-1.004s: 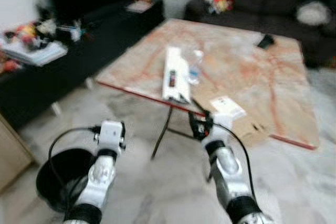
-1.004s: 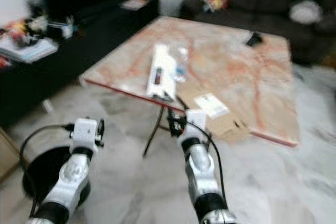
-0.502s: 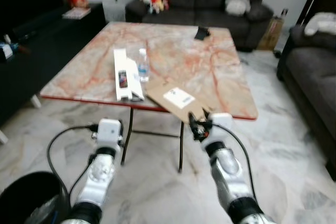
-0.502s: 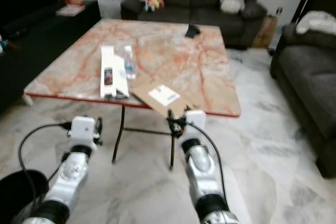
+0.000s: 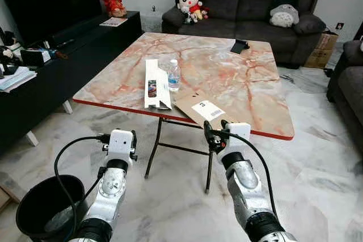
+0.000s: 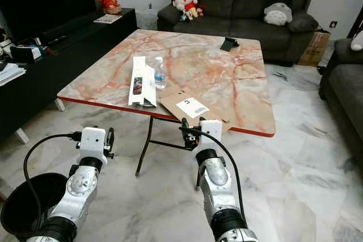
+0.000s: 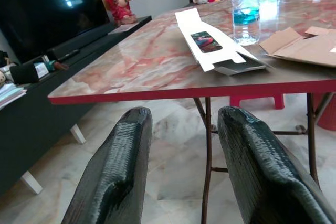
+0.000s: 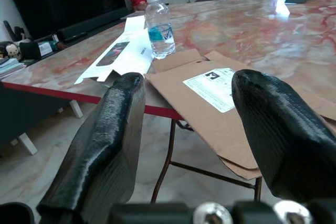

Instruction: Picking trash to rubbish bin

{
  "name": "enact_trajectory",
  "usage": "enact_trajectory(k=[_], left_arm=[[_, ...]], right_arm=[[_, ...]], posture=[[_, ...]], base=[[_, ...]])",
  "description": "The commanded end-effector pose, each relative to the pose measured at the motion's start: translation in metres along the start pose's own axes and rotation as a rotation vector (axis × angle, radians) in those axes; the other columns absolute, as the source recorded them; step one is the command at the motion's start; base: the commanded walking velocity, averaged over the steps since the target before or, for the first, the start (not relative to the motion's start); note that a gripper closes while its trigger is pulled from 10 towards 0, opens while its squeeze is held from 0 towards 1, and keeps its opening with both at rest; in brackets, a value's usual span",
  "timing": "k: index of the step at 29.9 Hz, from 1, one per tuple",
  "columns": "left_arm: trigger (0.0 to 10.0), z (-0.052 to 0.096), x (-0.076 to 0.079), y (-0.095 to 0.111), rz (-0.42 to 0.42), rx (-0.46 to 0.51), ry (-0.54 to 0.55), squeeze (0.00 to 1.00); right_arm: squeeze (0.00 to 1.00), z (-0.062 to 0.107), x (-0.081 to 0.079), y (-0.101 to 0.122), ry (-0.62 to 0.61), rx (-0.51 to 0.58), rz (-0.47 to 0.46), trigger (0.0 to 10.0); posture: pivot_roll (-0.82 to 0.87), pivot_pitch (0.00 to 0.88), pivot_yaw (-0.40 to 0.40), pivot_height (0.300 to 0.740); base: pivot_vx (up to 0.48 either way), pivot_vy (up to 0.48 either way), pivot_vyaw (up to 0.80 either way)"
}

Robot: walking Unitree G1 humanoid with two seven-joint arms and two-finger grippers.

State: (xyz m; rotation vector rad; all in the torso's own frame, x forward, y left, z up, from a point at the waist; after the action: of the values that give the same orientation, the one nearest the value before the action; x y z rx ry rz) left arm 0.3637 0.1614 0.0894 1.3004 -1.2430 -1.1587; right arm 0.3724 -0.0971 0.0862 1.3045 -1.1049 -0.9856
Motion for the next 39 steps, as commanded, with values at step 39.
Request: enact_trajectory(k=[39], left_arm=[[10.0,-0.0055,0.0033,0.0045,0.067,-0.018,-0.006,0.00]], right_arm=[[0.00,-0.0053,0.0016,0.0020,-0.011,-0.020,0.010,10.0]], posture=[[0.16,0.006,-0.005,0.740]], base=[[0.000,0.000,-0.06]])
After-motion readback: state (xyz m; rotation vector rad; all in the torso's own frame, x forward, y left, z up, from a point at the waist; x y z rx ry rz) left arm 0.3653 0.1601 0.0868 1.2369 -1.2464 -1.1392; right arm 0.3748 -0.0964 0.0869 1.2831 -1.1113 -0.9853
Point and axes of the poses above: a point about 5 cm out from each wrist's last joint towards the gripper, its own z axis pointing back from the gripper into the wrist, its own y axis along the axis of the wrist's last joint, x = y × z, the point moved 4 cm from there along -z, pointing out of the wrist towards the gripper, and after that the axes turned 11 degrees about z, right-handed, at the moved point
